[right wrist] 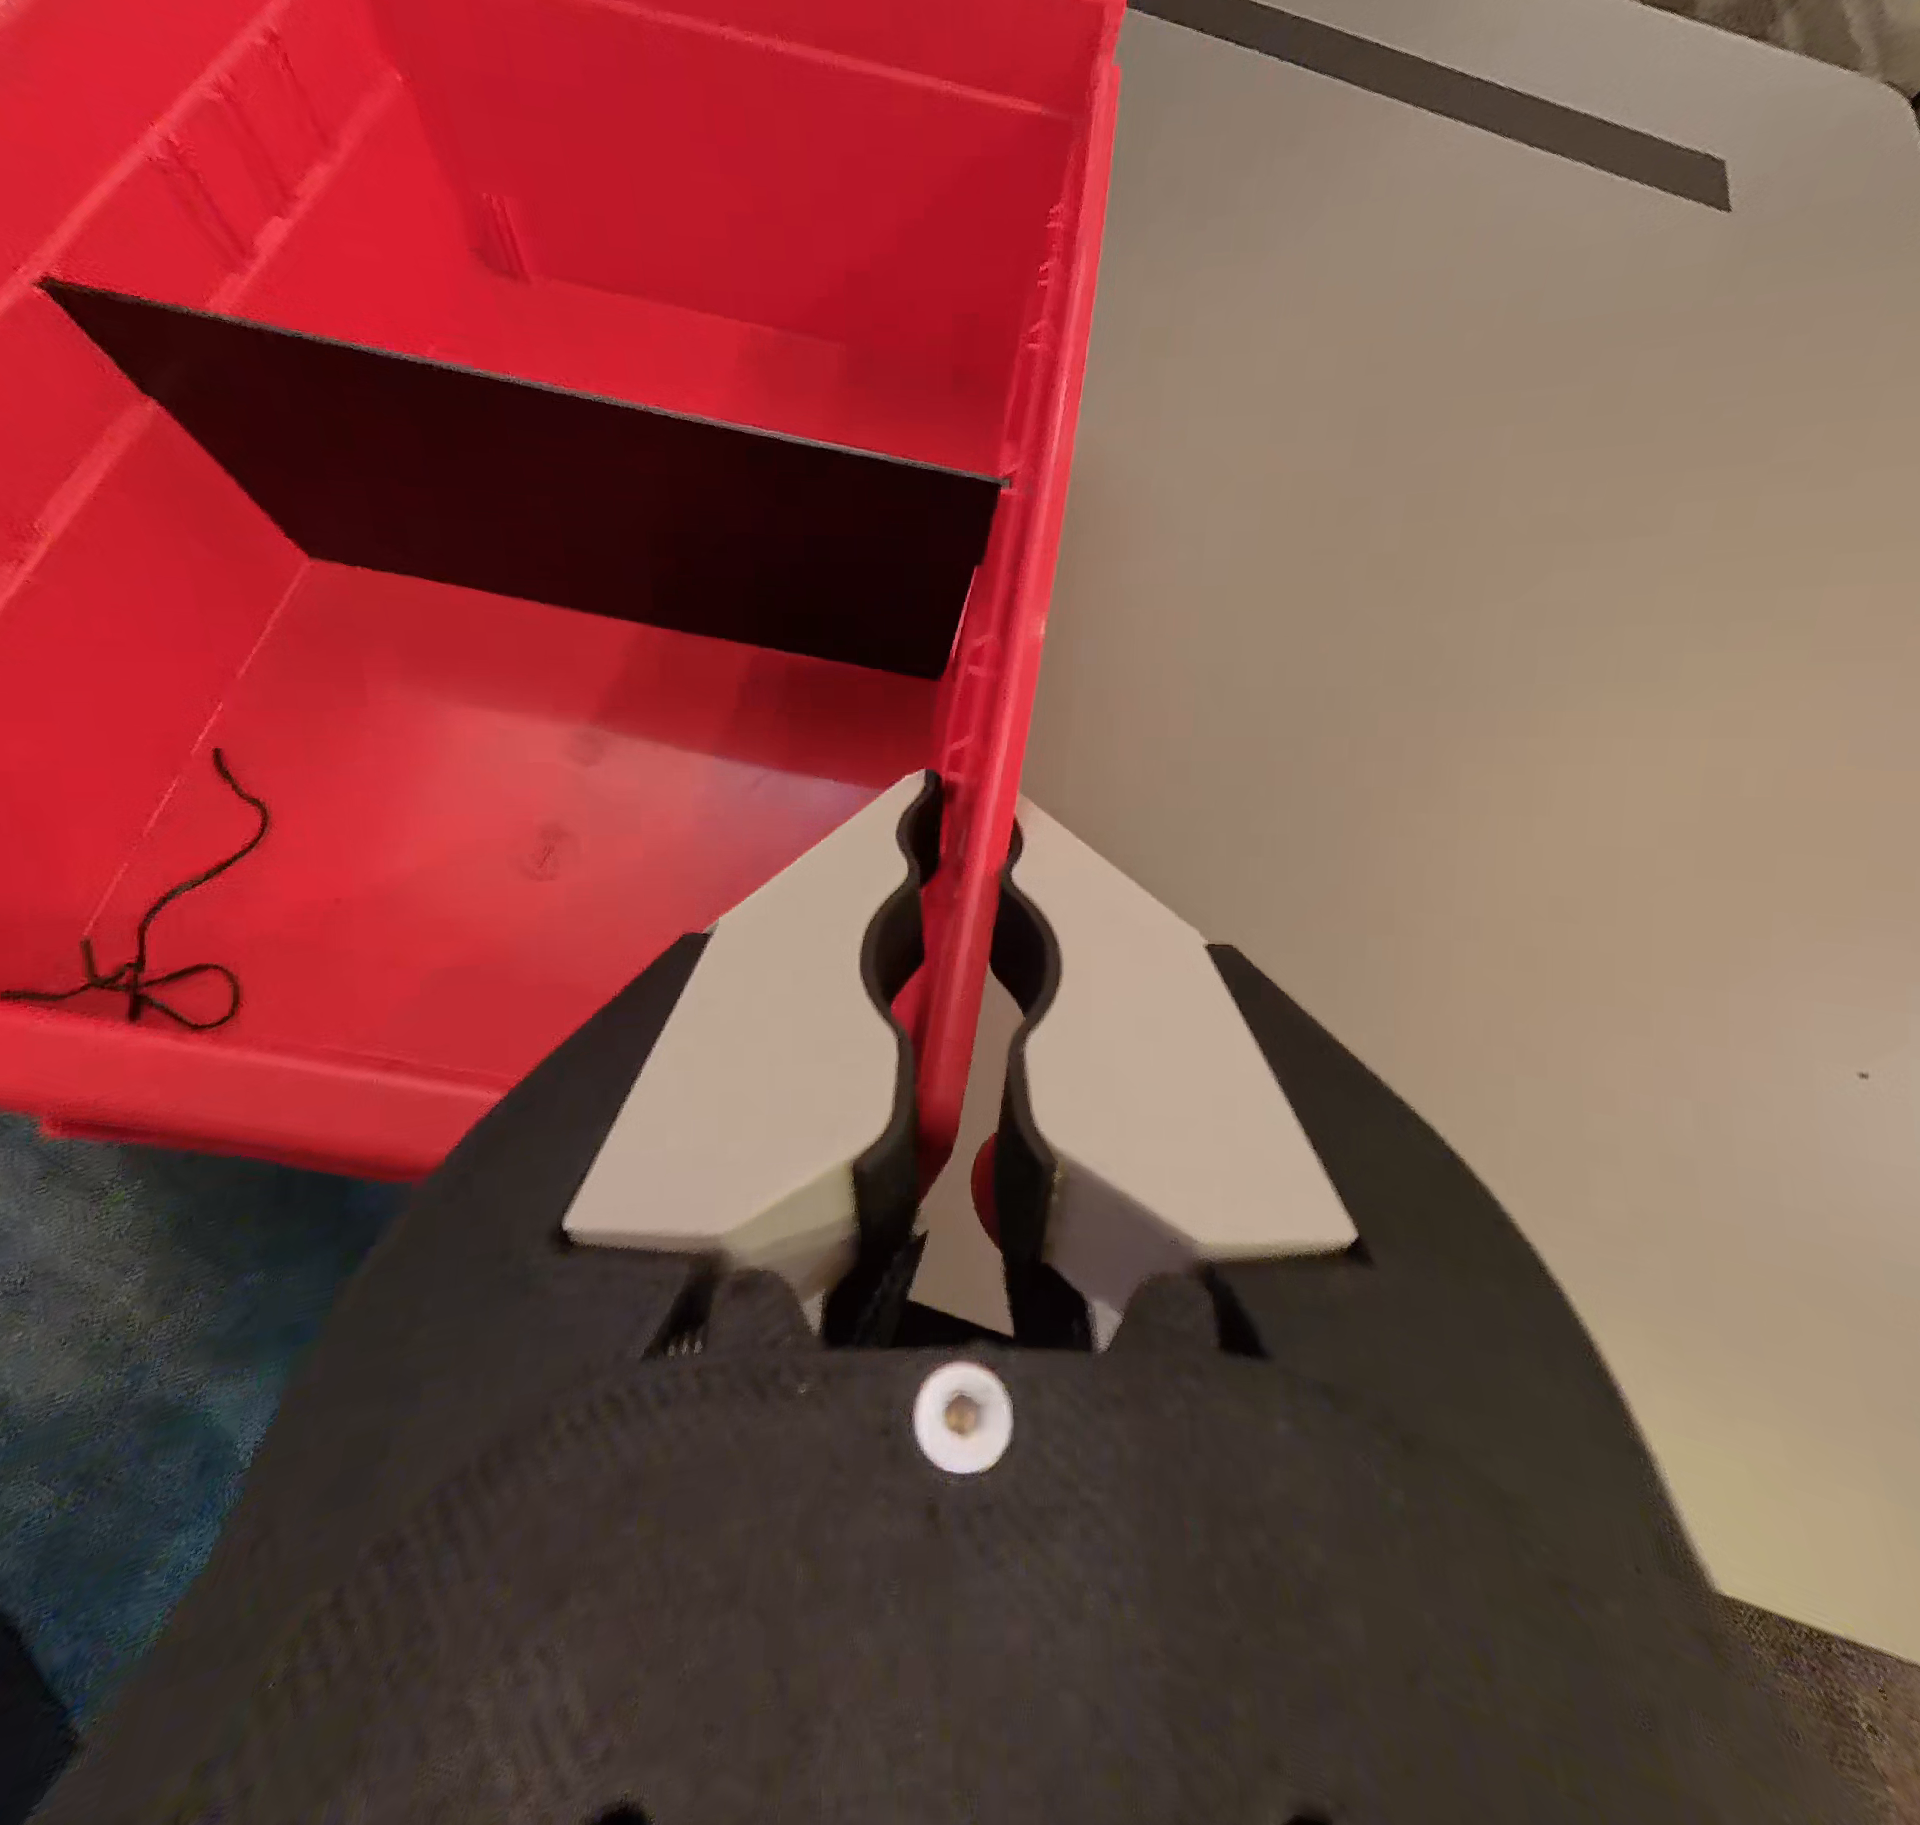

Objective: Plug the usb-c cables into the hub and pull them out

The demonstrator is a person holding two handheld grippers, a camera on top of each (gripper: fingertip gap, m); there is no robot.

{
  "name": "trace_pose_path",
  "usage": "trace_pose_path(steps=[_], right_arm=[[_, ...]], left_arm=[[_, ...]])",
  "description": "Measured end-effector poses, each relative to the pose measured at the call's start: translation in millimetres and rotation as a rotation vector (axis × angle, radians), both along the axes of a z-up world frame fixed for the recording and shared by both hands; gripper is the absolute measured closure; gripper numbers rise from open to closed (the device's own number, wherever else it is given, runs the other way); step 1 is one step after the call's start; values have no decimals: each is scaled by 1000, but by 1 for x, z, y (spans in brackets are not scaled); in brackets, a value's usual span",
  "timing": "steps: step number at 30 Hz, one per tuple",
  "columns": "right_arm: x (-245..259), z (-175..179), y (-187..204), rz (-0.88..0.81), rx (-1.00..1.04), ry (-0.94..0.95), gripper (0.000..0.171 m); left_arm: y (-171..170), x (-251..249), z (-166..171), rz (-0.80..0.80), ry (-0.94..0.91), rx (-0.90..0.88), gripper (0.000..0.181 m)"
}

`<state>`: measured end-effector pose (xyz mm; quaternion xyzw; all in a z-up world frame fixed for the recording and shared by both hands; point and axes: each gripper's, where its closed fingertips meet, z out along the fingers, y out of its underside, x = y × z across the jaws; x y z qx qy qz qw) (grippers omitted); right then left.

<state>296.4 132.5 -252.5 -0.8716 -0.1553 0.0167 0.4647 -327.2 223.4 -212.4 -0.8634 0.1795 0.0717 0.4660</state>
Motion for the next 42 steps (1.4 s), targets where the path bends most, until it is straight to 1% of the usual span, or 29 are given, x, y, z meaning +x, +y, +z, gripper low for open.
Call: trace_pose_path(steps=[1, 2, 4, 5, 6, 7, 10, 12, 22, 24, 26, 28, 31, 32, 33, 34, 37, 40, 42], right_arm=[[1, 0, 1, 7, -7, -3, 168], [2, 1, 3, 10, -12, -7, 168], [6, 0, 4, 11, -23, -6, 168], [8, -1, 5, 7, -26, 4, 168], [11, -1, 6, 2, -28, 13, 168], [14, -1, 6, -5, -28, 16, 167], [27, -1, 6, -34, -31, 18, 167], [37, -1, 7, -54, -31, 12, 167], [97, -1, 9, -189, -27, 13, 168], [107, -1, 9, -214, -21, 14, 168], [113, -1, 9, -228, -19, 15, 168], [115, -1, 9, -227, -16, 15, 168], [117, 0, 10, -219, -6, -18, 165], [118, 0, 10, -222, -5, -42, 160], [119, 0, 10, -225, -7, -62, 153], [118, 0, 10, -223, -7, -74, 150], [120, 0, 11, -225, -5, -91, 150], [127, 8, 13, -259, 15, -107, 142], [128, 18, 14, -280, 43, -129, 141]], left_arm=[[1, -4, -15, 3, -25, -45, 119], [2, -7, -29, -1, -38, -87, 124], [4, 1, -50, -45, -101, -143, 147], [4, 8, -55, -76, -157, -164, 164], [4, 10, -56, -69, -213, -169, 175], [5, 7, -55, -55, -212, -166, 176], [0, -2, -56, -61, -151, -168, 176], [-7, -11, -56, -41, -176, -174, 176], [-50, -99, -57, 156, -224, -160, 176], [-53, -114, -57, 184, -206, -156, 176], [-54, -122, -57, 178, -216, -147, 176], [-53, -124, -57, 169, -235, -154, 176], [-53, -126, -56, 156, -208, -147, 175], [-53, -126, -56, 151, -205, -147, 171], [-54, -126, -54, 148, -205, -145, 157], [-55, -129, -50, 160, -203, -128, 147], [-54, -138, -22, 179, -196, -20, 131], [-48, -133, 17, 135, -90, 106, 133], [-41, -116, 31, 76, -24, 115, 134]])
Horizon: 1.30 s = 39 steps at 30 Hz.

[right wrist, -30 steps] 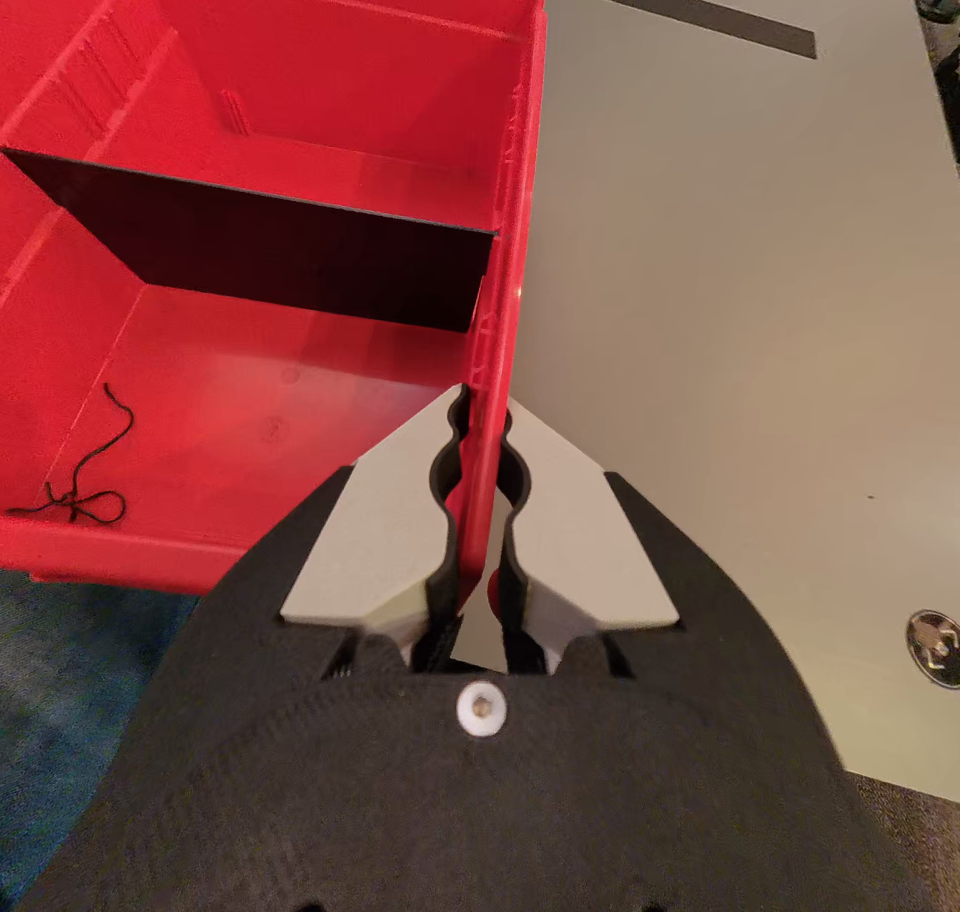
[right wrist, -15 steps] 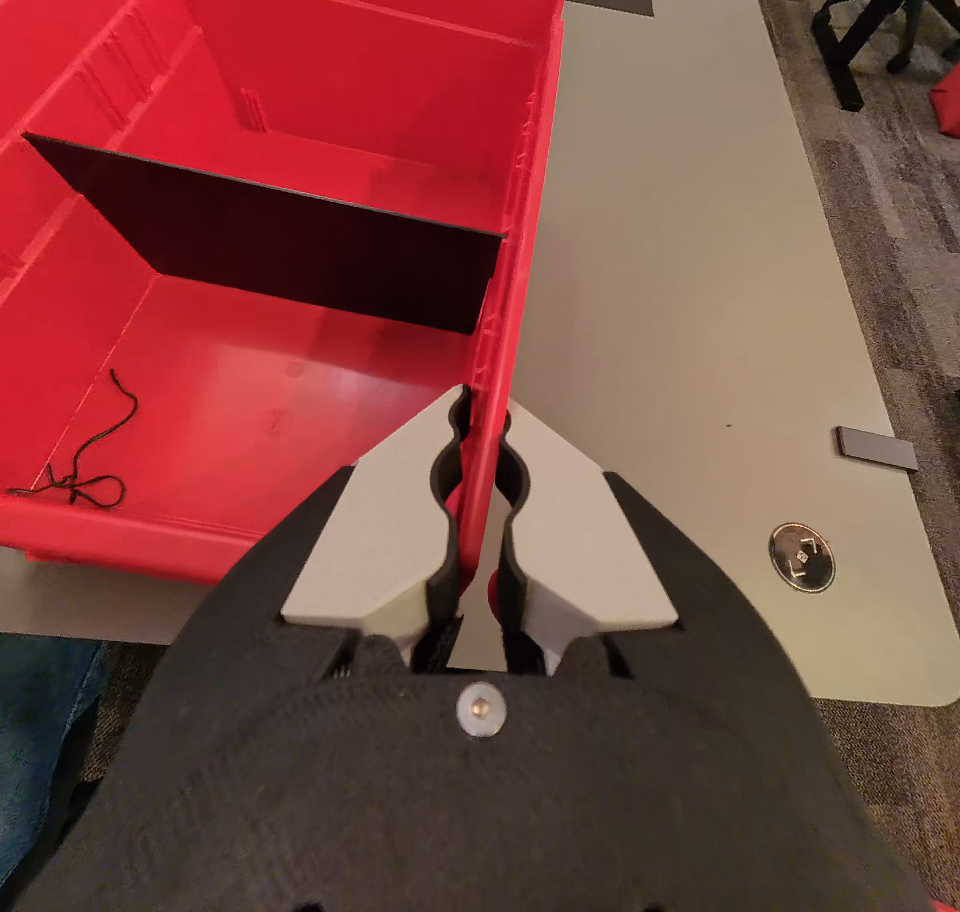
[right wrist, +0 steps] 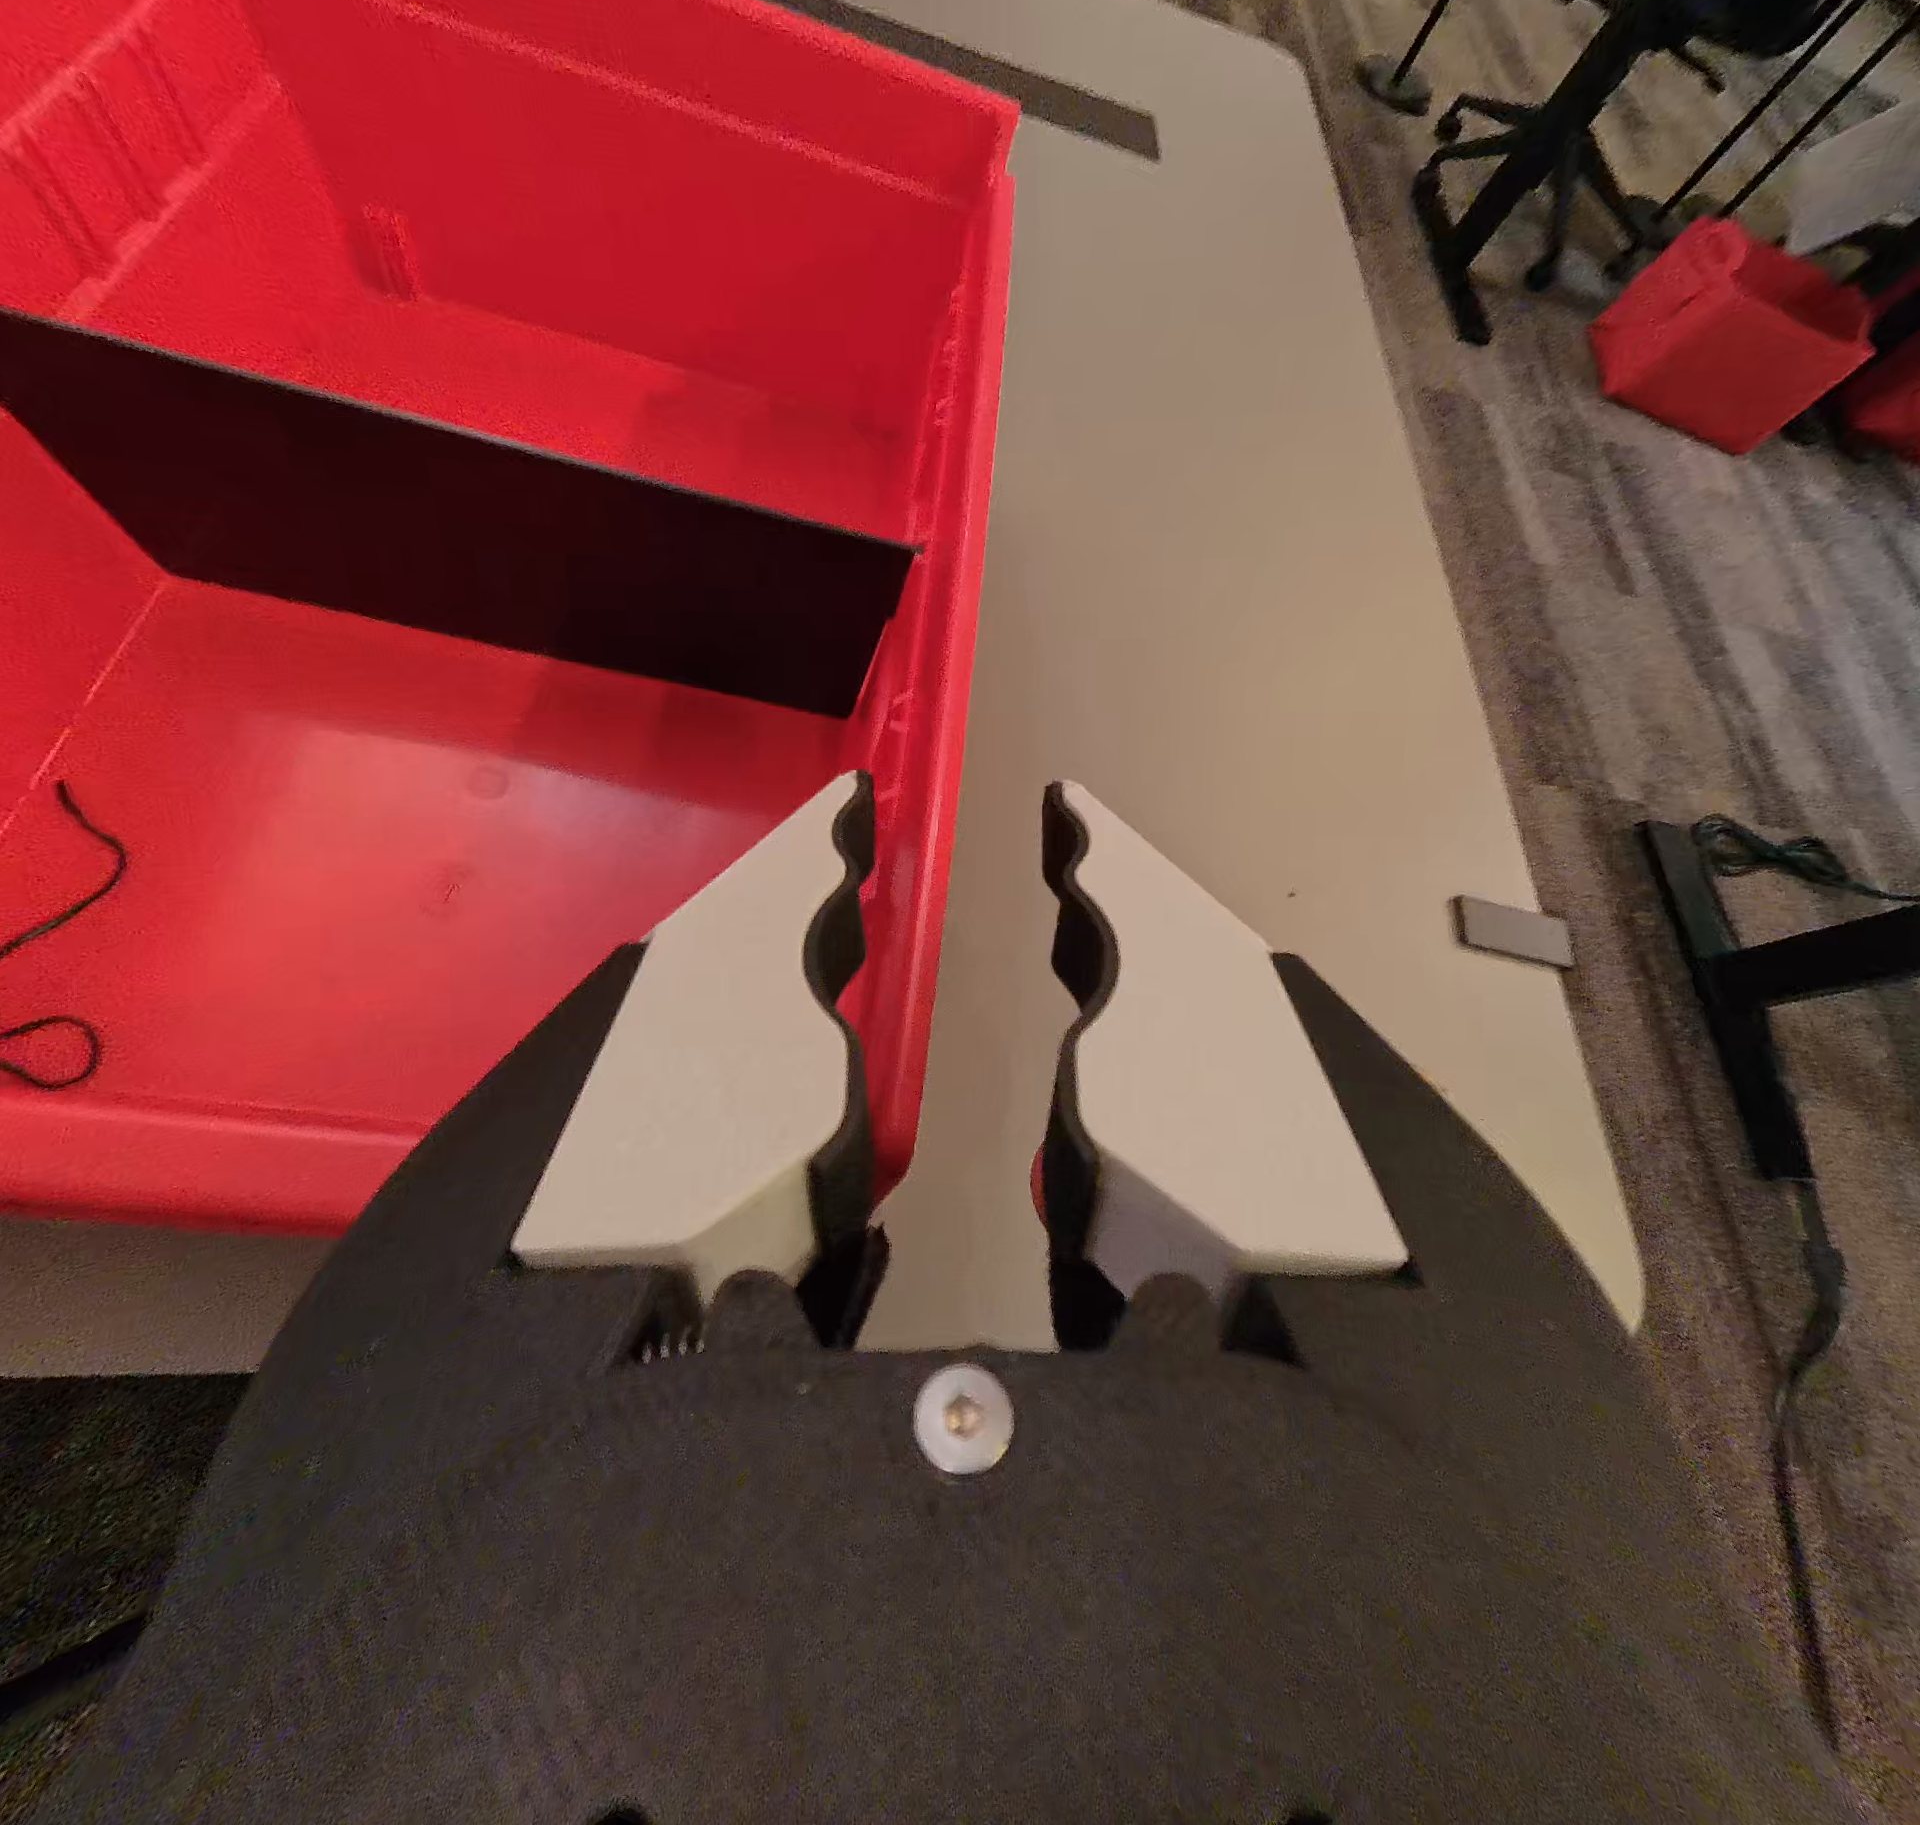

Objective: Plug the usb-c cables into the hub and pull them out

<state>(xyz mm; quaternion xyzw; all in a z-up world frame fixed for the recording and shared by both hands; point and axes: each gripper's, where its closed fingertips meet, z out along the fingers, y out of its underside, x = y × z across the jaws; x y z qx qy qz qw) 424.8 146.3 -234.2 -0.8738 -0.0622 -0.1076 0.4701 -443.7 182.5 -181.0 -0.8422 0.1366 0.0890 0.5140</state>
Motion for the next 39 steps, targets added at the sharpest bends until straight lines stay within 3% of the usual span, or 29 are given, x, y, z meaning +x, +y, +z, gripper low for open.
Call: trace_pose_path(steps=[3, 6, 15, 22, 26, 35, 39], right_arm=[[-4, 17, 2, -11, 42, -57, 140], [-12, 36, 2, -9, 88, -139, 140], [-41, 71, -5, 53, 180, -205, 146], [-63, 90, -3, 105, 252, -168, 148], [-74, 98, 0, 139, 275, -164, 148], [-80, 91, 3, 161, 282, -143, 149], [-84, 87, 3, 171, 283, -134, 149]], left_arm=[[18, 30, 4, -84, 39, -45, 132], [42, 56, -4, -129, -74, -131, 131], [91, 70, -38, -47, -394, -381, 129], [104, 69, -62, -13, -482, -474, 135], [109, 68, -58, -14, -480, -458, 141], [115, 68, -65, 31, -356, -487, 126], [124, 65, -74, 54, -295, -527, 149]])
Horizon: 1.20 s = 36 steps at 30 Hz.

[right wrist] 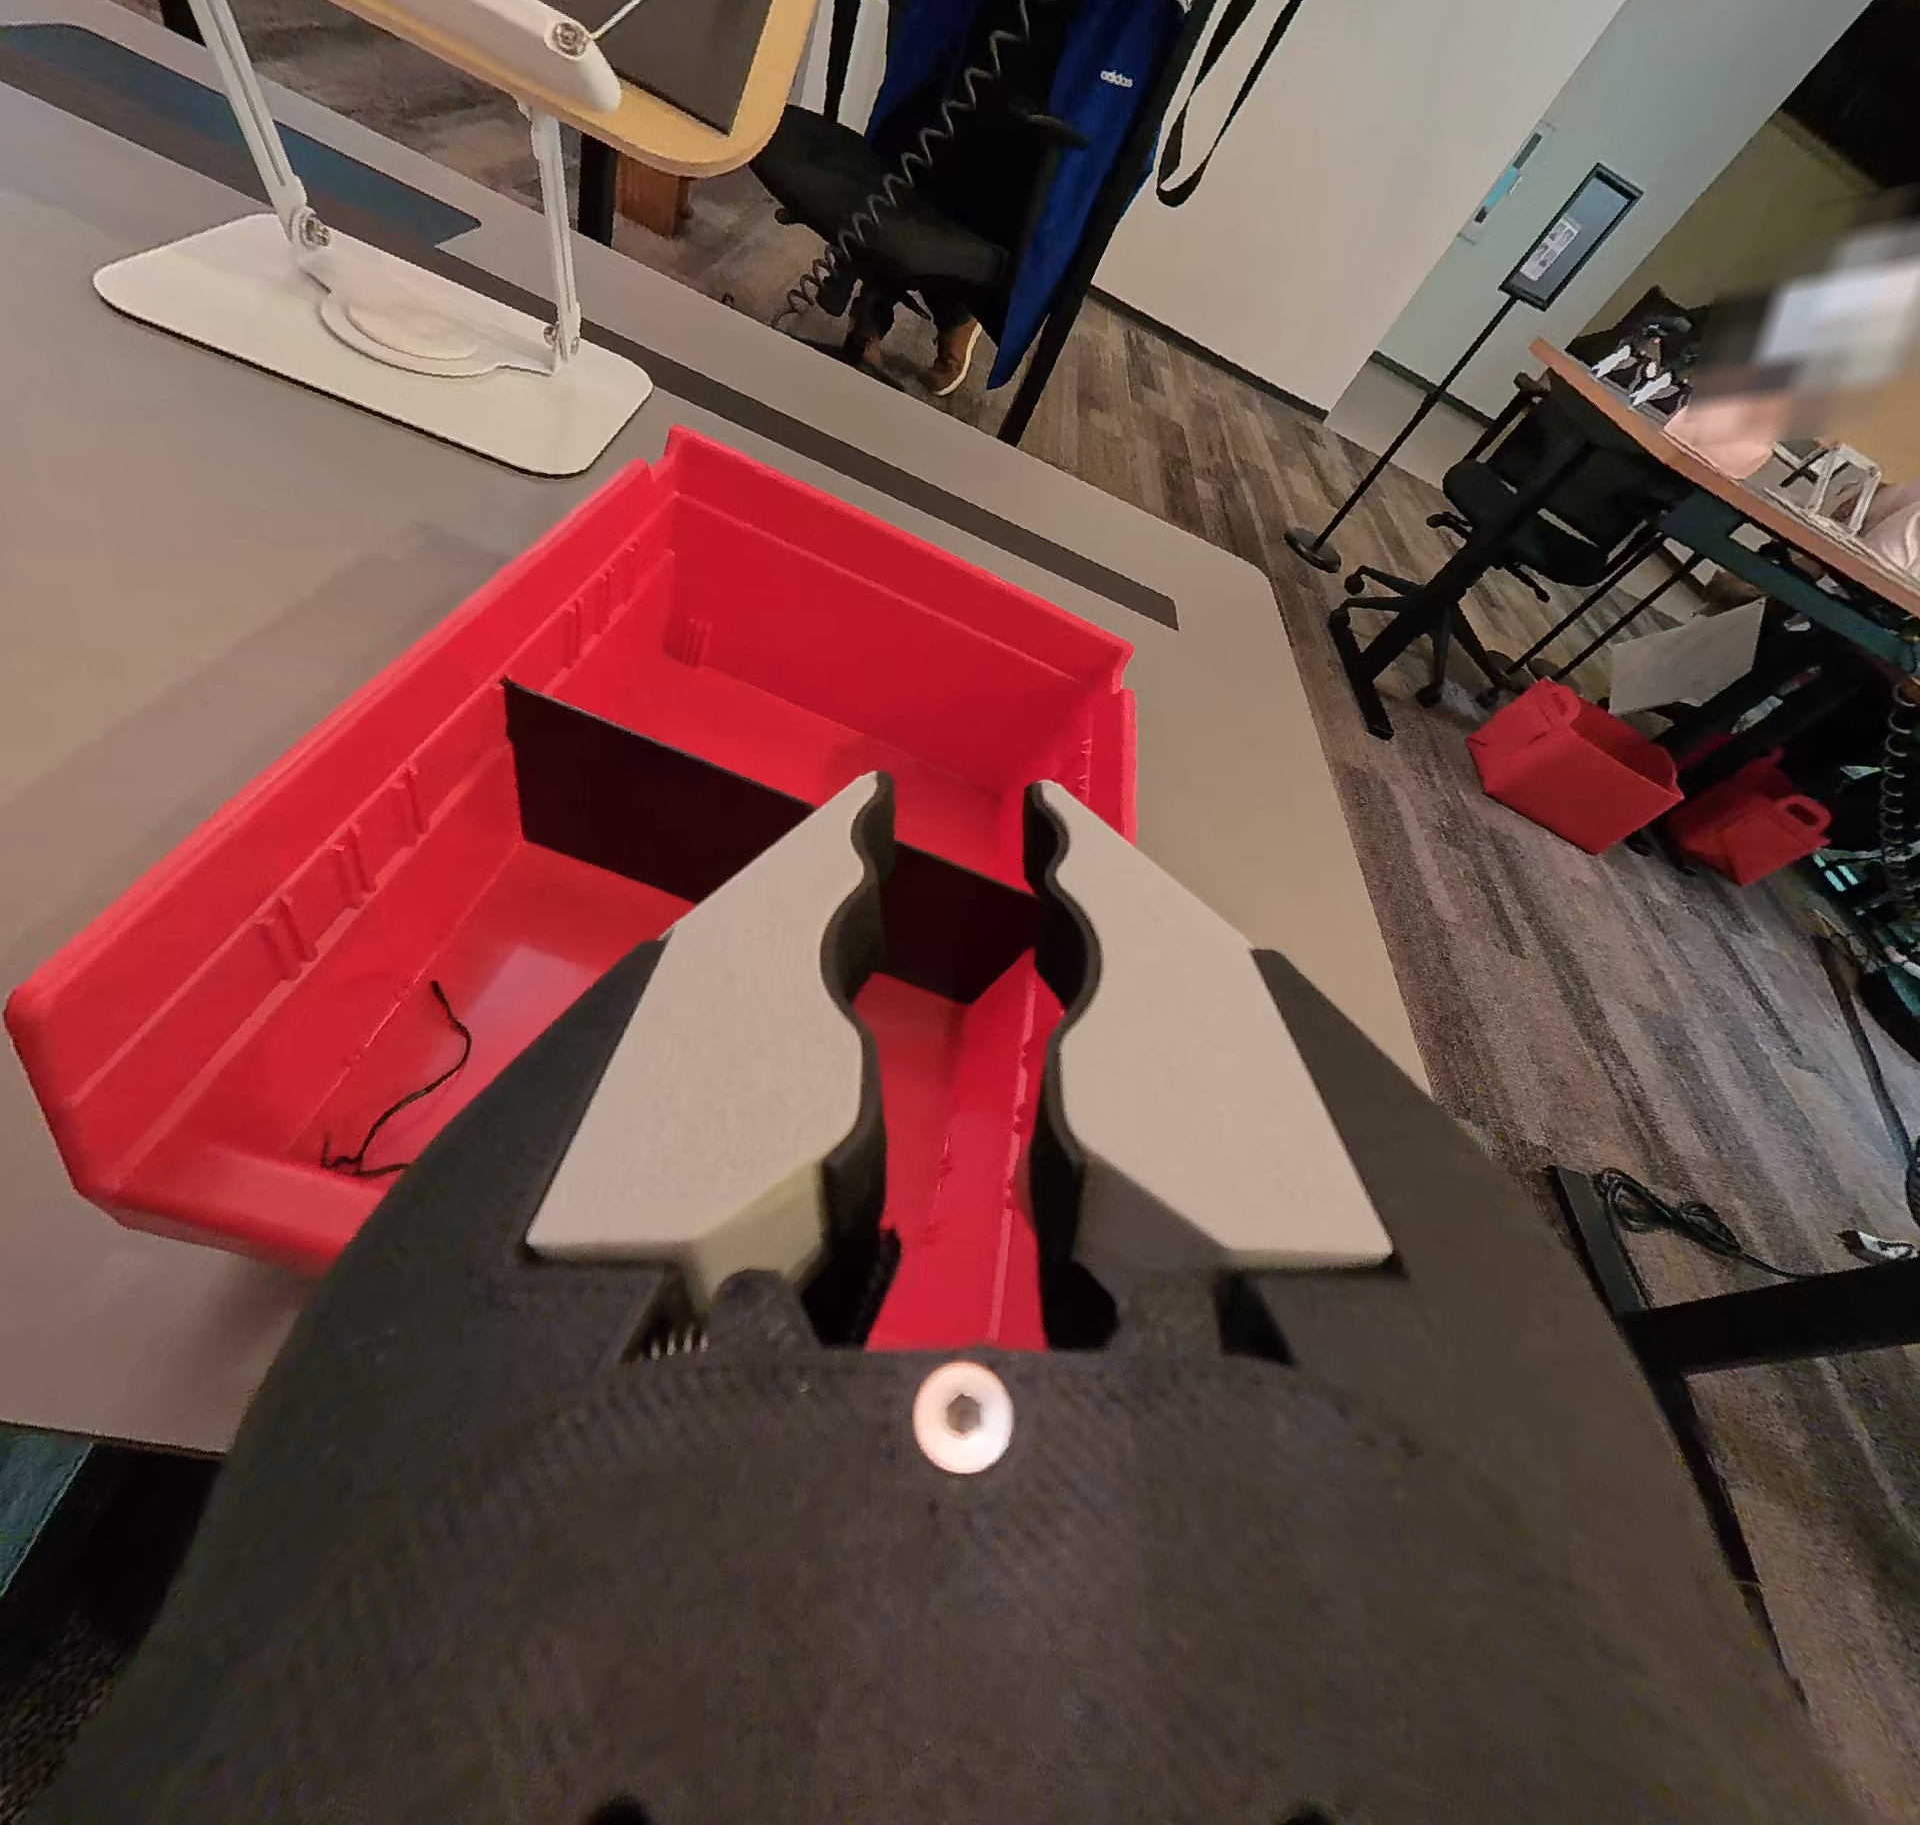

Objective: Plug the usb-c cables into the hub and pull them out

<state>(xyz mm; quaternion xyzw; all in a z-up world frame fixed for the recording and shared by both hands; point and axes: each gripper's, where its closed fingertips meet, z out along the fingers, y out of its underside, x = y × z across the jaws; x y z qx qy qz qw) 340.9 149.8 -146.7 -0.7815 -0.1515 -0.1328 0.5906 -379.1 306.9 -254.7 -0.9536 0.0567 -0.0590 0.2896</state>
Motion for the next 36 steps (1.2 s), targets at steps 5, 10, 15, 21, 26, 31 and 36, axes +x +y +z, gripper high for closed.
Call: trace_pose_path(steps=[5, 10, 15, 21, 26, 31, 36], right_arm=[[0, -1, -2, 3, 4, -3, 150], [3, -1, -2, 3, 9, 9, 150], [5, -2, -3, 0, 10, 5, 150], [4, -4, -2, 0, 13, 16, 150], [-2, -7, 0, 11, 15, 17, 151], [2, -9, -3, 11, 12, 10, 151], [9, -11, -4, 4, 12, 19, 151]], left_arm=[[7, 1, 1, -25, 82, -6, 157], [12, 5, 8, -62, 91, 41, 181], [15, -4, 6, -32, 129, 14, 129], [18, -10, -7, -29, 263, -108, 111], [20, -21, -27, -25, 410, -242, 126], [29, -15, -20, -21, 390, -183, 139], [30, -12, 8, -15, 402, -55, 145]])
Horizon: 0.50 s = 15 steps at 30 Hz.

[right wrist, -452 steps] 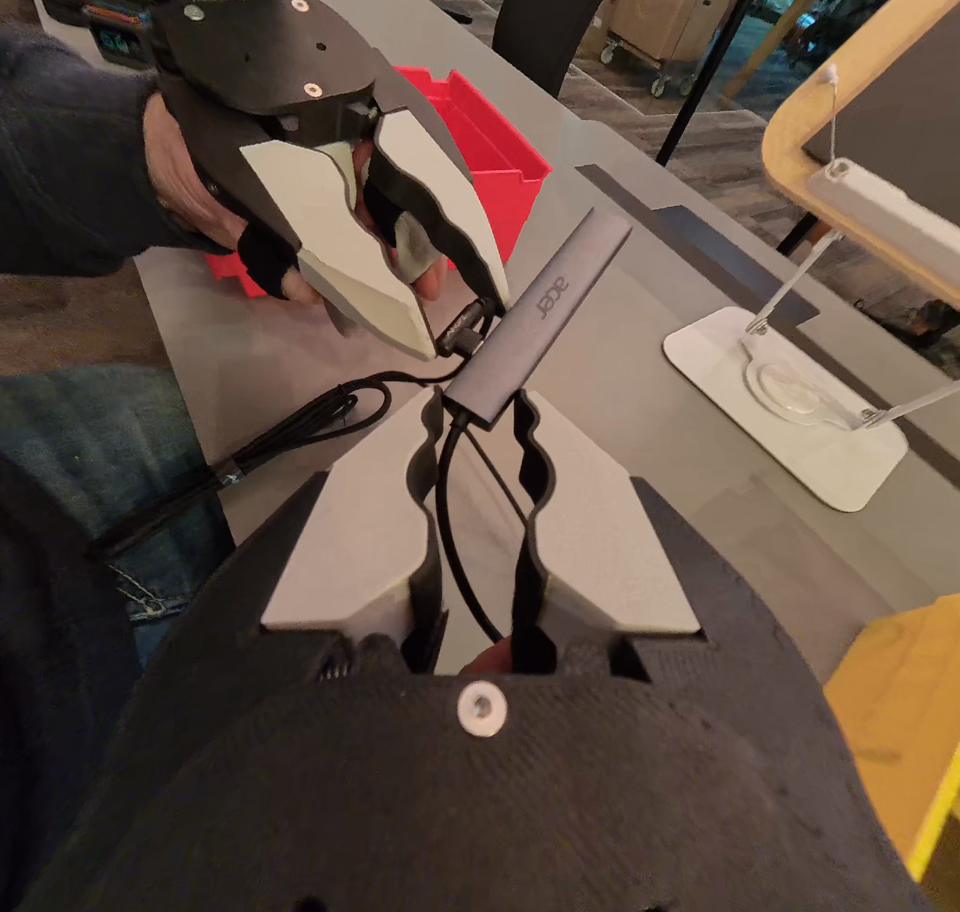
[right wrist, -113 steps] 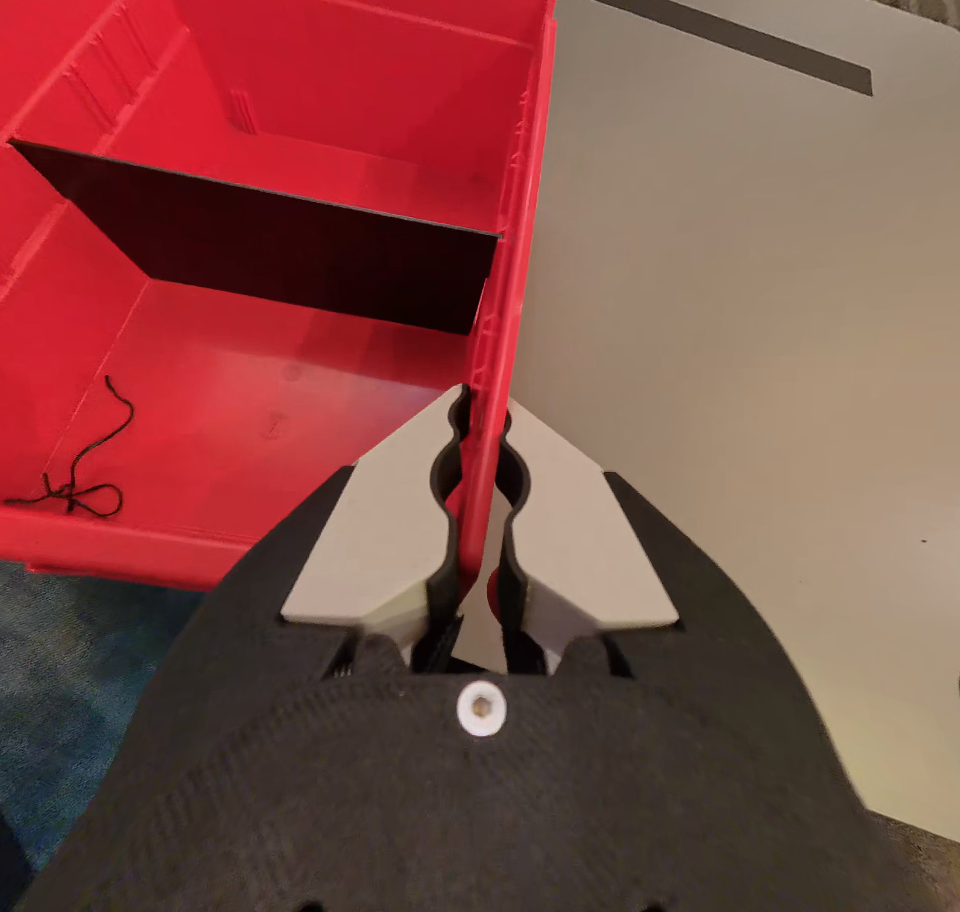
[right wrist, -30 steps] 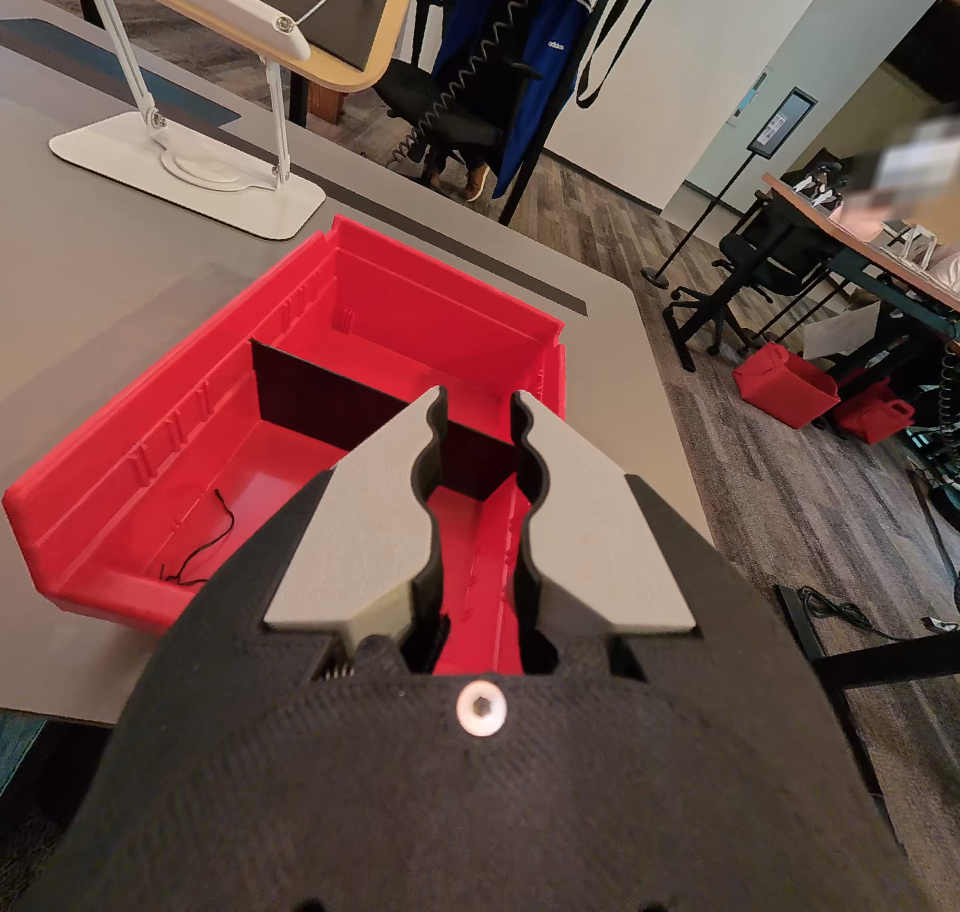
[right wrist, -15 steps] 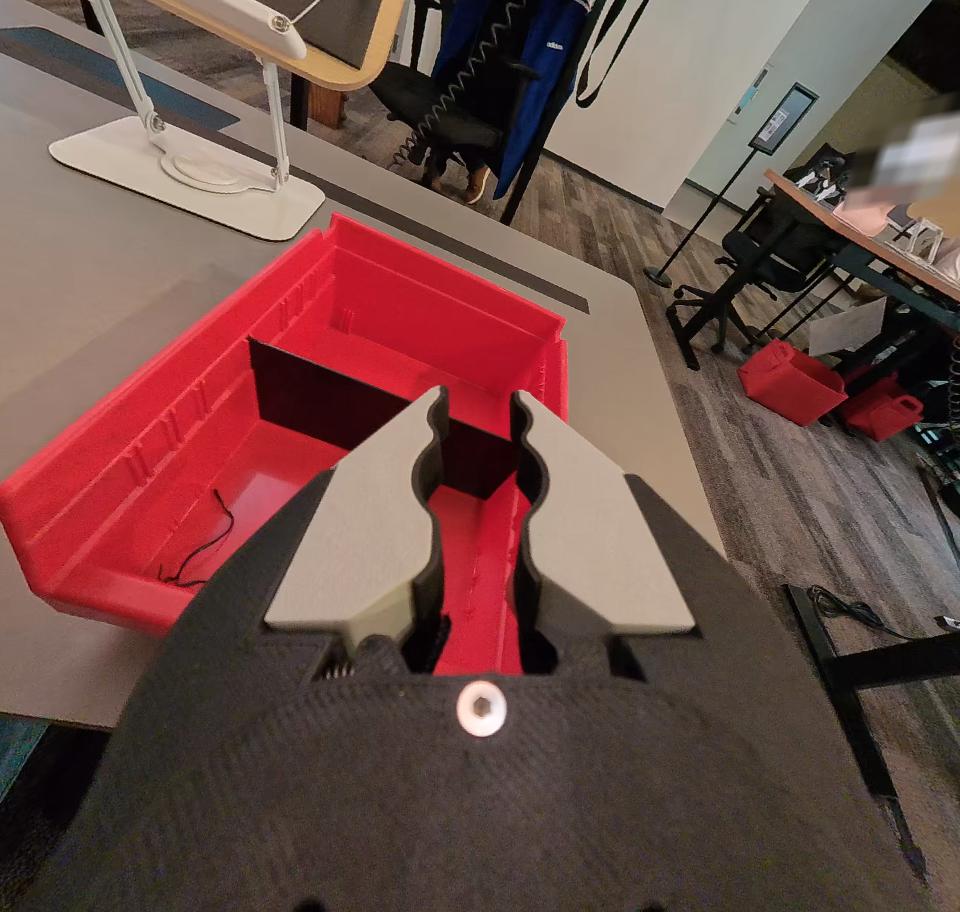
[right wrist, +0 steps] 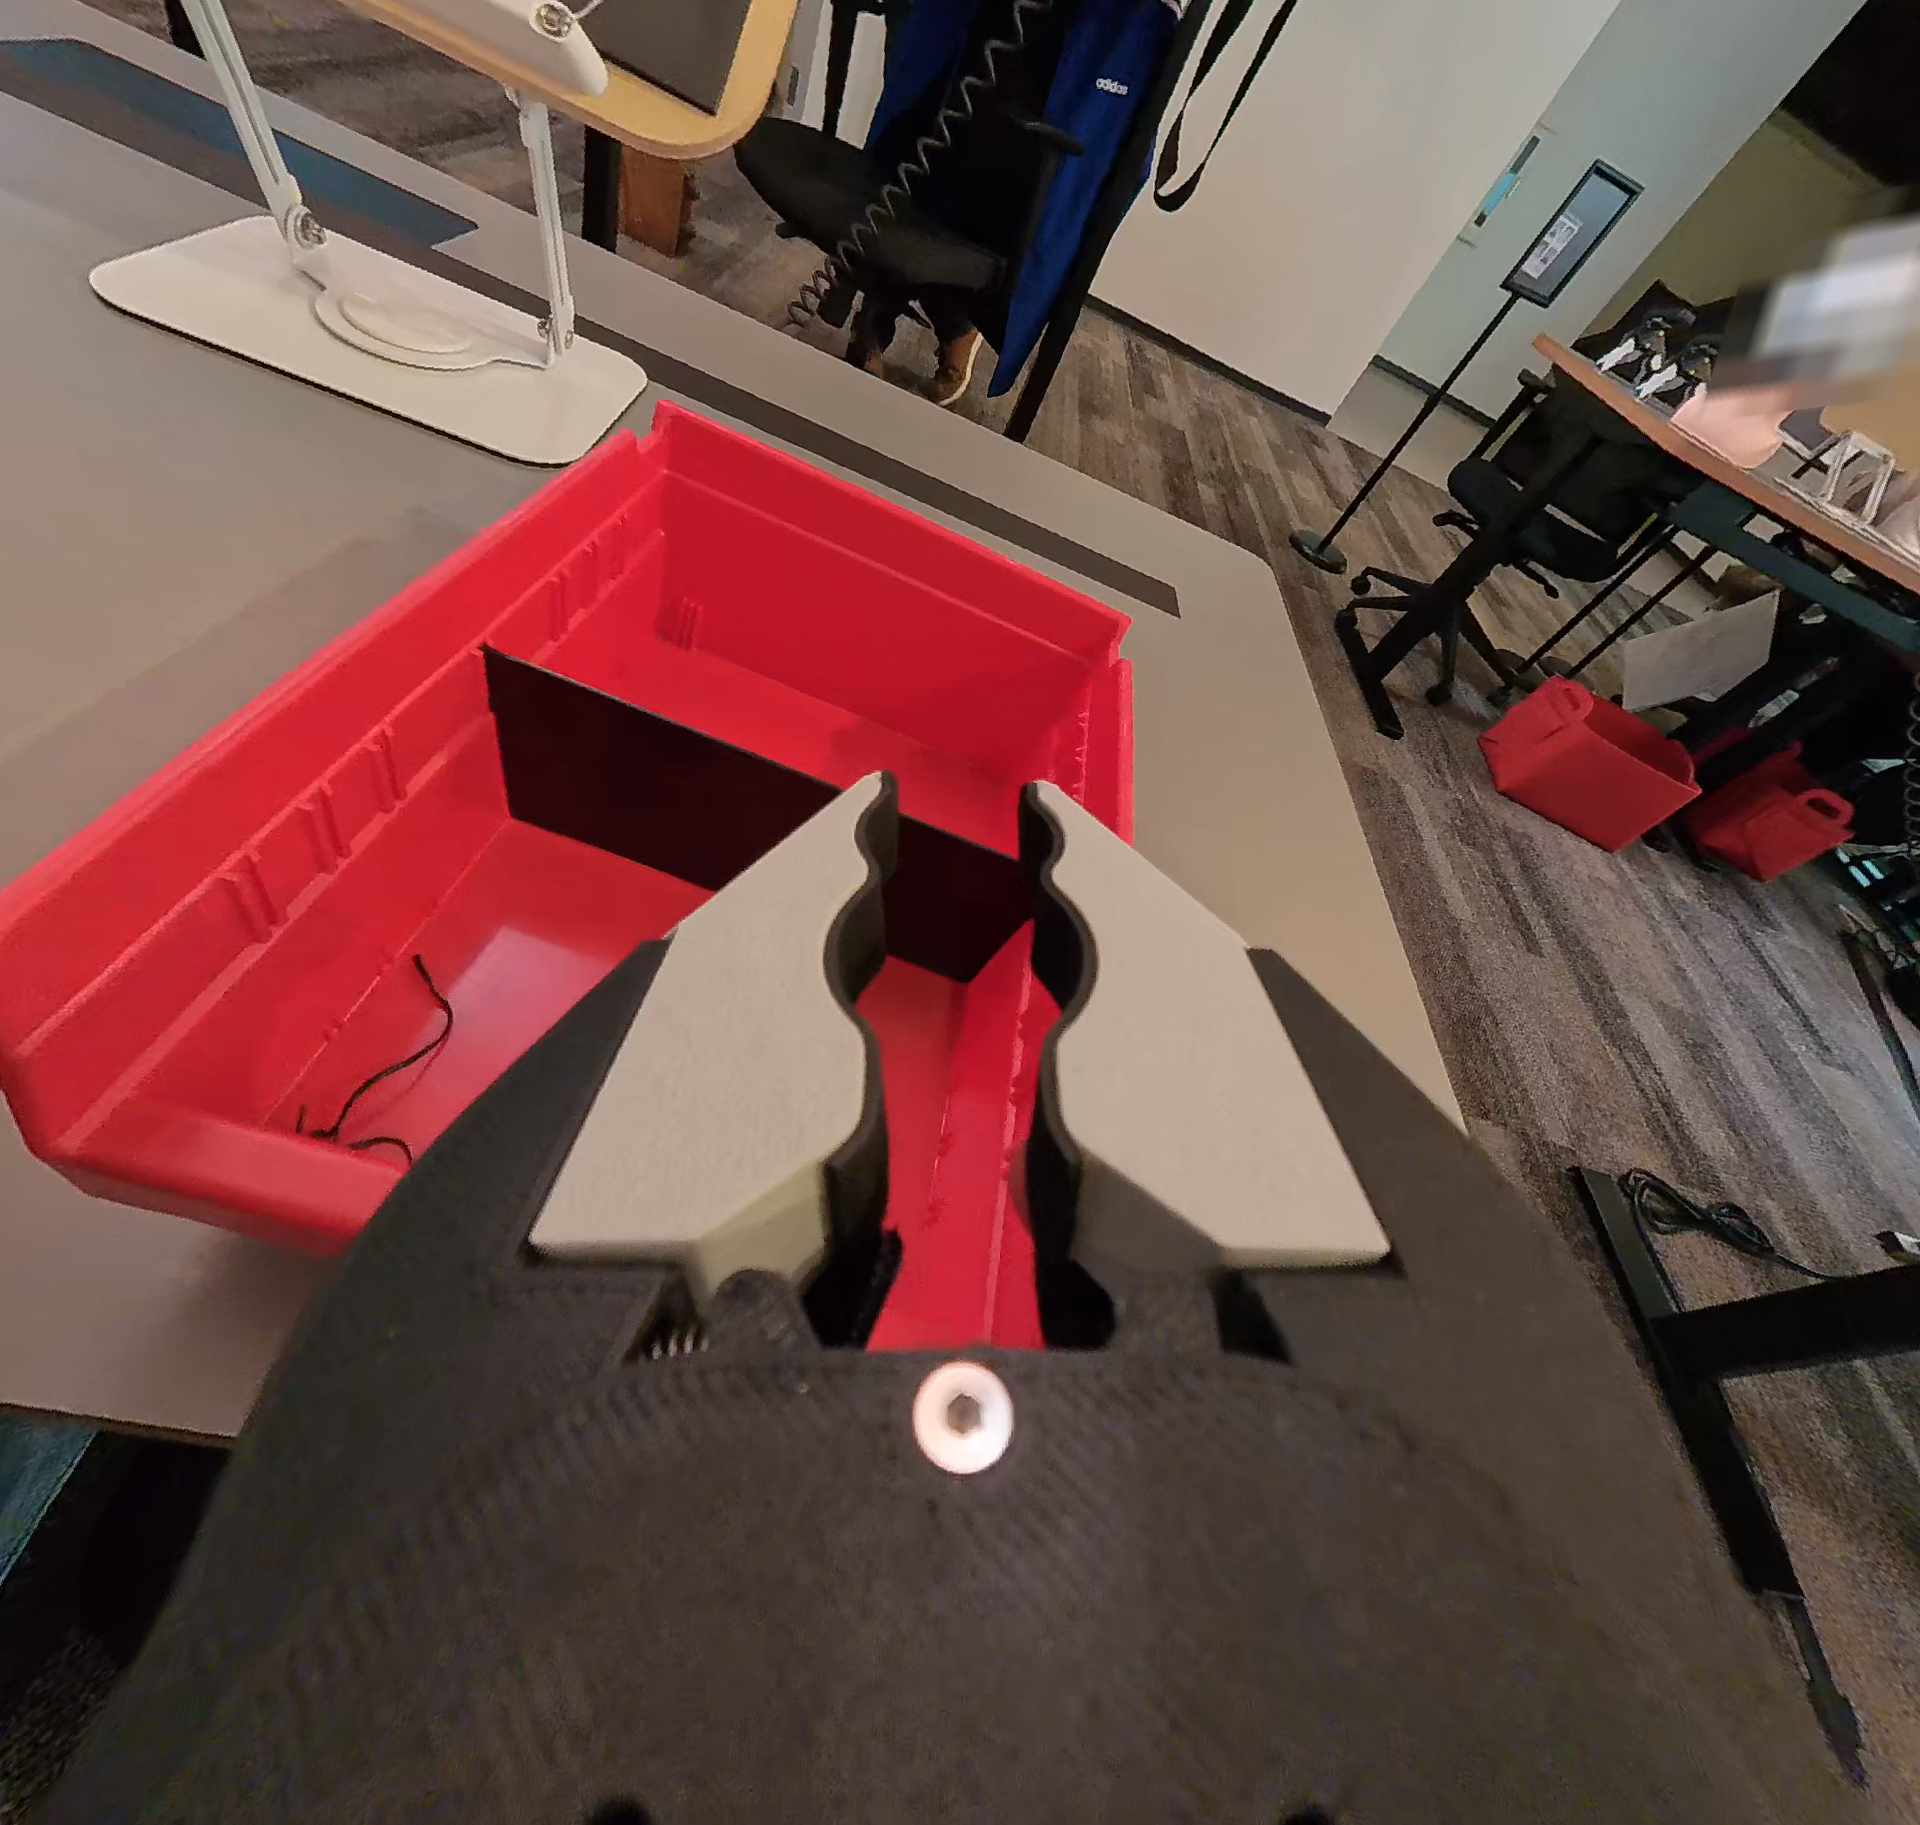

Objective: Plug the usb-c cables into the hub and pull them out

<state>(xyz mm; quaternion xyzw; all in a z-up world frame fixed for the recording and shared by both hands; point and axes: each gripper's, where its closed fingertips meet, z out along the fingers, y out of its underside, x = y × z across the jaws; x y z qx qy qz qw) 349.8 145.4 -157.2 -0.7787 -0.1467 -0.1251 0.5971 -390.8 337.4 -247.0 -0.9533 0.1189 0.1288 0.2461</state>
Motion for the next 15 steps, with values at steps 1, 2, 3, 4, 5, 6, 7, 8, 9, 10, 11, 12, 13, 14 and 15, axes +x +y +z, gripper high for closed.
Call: trace_pose_path(steps=[1, 2, 3, 4, 5, 6, 7, 8, 9, 10, 11, 12, 13, 14, 15], right_arm=[[1, 0, 0, 0, 0, 4, 151], [1, -1, 1, 2, 2, 9, 151], [1, -1, 1, 3, 3, 11, 152], [0, -1, 2, 4, 3, 11, 151], [-1, -1, 2, 6, 3, 11, 152], [-2, -1, 3, 9, 3, 10, 152], [-2, -1, 3, 11, 3, 10, 152], [-3, -1, 4, 13, 4, 9, 152], [-4, -1, 4, 15, 4, 9, 152], [-5, -1, 4, 17, 4, 8, 152], [-5, 0, 4, 18, 5, 8, 152], [-6, 0, 4, 20, 6, 8, 152], [-6, 1, 4, 21, 7, 9, 152], [-7, 1, 4, 23, 7, 9, 152], [-8, 2, 4, 24, 8, 8, 152]], left_arm=[[0, 0, 7, -7, 7, 27, 146], [0, 1, 15, -11, 4, 62, 148], [0, 2, 23, -13, -3, 92, 149], [-1, 3, 30, -20, -5, 121, 150], [-1, 4, 39, -31, -1, 153, 150], [-1, 2, 47, -29, 8, 182, 151], [-2, 2, 55, -33, 17, 202, 153], [-3, 1, 64, -43, 34, 231, 155], [-4, 0, 74, -49, 41, 260, 156], [-5, 1, 81, -52, 27, 275, 156], [-6, 2, 88, -57, 12, 296, 156], [-6, 0, 96, -57, 13, 321, 157], [-7, -2, 103, -54, 24, 335, 157], [-8, -3, 108, -58, 27, 343, 157], [-9, -3, 113, -64, 27, 353, 156]])
